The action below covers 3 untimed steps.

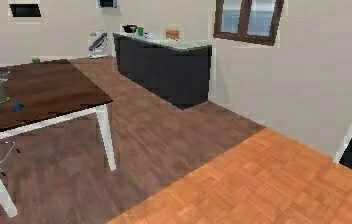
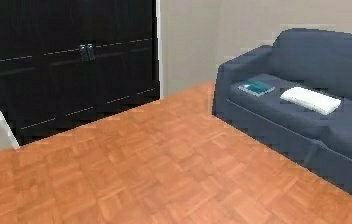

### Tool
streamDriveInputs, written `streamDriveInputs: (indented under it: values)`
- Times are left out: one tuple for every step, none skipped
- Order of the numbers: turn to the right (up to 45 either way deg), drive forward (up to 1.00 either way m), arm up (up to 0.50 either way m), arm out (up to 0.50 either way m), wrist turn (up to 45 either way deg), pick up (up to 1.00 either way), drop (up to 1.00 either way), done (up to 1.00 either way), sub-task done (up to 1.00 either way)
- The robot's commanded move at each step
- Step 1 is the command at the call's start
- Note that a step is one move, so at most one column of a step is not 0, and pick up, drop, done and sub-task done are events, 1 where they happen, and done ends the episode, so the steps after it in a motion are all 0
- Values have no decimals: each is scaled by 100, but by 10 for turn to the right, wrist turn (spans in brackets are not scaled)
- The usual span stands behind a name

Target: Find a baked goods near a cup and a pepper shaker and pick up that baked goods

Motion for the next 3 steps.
streamDriveInputs:
  values:
    - [0, 100, 0, 0, 0, 0, 0, 0, 0]
    - [30, 0, 0, 0, 0, 0, 0, 0, 0]
    - [0, 65, 0, 0, 0, 0, 0, 0, 0]
